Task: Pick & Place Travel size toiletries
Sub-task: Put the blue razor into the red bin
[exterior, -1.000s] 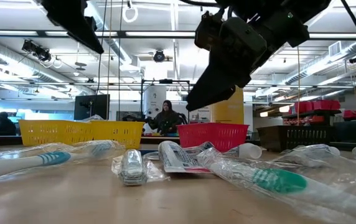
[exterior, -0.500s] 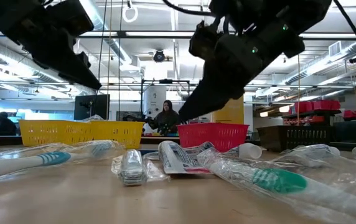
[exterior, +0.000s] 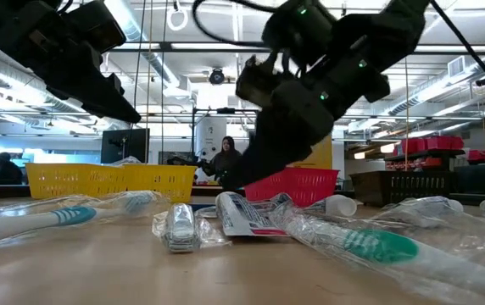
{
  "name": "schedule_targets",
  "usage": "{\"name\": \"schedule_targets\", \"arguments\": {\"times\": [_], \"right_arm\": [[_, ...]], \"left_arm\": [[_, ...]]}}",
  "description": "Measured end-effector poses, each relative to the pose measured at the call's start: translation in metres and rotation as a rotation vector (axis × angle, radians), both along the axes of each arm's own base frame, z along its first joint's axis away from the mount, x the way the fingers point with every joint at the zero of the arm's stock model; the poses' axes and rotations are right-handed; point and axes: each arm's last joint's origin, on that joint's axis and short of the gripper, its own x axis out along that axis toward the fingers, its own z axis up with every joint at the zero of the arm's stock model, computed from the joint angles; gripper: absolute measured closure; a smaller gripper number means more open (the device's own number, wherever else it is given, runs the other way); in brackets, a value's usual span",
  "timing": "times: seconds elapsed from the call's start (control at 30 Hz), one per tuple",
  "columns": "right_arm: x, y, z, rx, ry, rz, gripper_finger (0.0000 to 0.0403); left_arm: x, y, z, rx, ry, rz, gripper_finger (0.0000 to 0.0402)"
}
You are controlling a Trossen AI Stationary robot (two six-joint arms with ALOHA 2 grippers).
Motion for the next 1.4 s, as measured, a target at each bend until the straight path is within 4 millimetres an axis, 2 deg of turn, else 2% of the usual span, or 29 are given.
{"name": "schedule_targets", "arguments": {"times": [0.1,0.37,0.77,1.07,1.3,1.4], "right_arm": [[0.002,-0.003,-0.005,-0.029,0.076,-0.009,0.0189],[0.003,-0.011,-0.006,-0.047,0.091,-0.041,0.0199],[0.000,-0.010,-0.007,-0.020,0.133,-0.013,0.0282],[-0.001,-0.011,-0.008,-0.013,0.143,-0.009,0.0359],[-0.001,-0.010,-0.005,-0.002,0.125,0.000,0.0360],[-0.001,-0.010,0.008,0.005,0.088,0.001,0.0361]], "left_arm": [[0.000,0.000,0.000,0.000,-0.001,0.001,0.0249],[0.000,0.000,0.001,-0.002,-0.009,0.002,0.0249],[0.000,0.000,0.001,0.007,-0.007,-0.003,0.0249],[0.000,0.000,0.001,0.005,-0.007,-0.001,0.0249],[0.000,0.000,0.001,0.007,-0.008,0.006,0.0249],[0.000,0.000,0.001,0.001,-0.009,0.010,0.0249]]}}
